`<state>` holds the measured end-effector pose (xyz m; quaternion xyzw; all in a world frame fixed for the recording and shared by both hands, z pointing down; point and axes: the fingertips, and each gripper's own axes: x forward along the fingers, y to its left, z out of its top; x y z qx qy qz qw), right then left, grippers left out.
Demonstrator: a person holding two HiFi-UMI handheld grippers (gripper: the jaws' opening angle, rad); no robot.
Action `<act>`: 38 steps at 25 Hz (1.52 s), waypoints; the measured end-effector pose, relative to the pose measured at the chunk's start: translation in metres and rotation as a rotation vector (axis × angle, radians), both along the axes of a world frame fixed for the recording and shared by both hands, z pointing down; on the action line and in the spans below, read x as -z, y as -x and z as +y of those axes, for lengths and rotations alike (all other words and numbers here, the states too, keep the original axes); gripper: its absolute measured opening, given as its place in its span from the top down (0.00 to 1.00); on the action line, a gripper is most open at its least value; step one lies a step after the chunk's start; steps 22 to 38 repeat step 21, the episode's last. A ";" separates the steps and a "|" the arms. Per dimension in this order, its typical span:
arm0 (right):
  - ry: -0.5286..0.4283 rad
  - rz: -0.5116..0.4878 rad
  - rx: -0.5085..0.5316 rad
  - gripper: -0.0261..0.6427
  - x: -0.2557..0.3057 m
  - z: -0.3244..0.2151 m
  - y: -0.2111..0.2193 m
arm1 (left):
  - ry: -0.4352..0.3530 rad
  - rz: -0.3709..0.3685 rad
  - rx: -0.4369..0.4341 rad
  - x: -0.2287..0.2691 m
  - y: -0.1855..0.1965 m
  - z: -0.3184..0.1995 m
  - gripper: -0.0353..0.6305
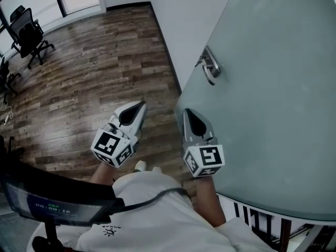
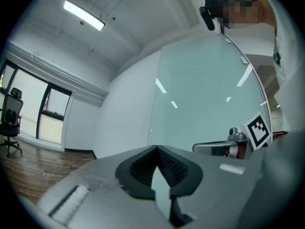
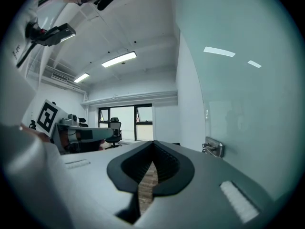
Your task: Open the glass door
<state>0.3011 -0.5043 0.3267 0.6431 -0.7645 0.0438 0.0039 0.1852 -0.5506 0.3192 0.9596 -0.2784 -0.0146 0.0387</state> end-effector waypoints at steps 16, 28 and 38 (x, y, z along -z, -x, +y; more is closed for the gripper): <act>0.005 0.020 -0.059 0.95 -0.004 0.008 -0.029 | -0.004 -0.008 -0.019 -0.005 -0.014 0.005 0.94; 0.013 0.023 -0.054 0.95 -0.012 0.002 -0.035 | 0.001 -0.006 -0.034 -0.010 -0.028 0.001 0.94; 0.013 0.023 -0.054 0.95 -0.012 0.002 -0.035 | 0.001 -0.006 -0.034 -0.010 -0.028 0.001 0.94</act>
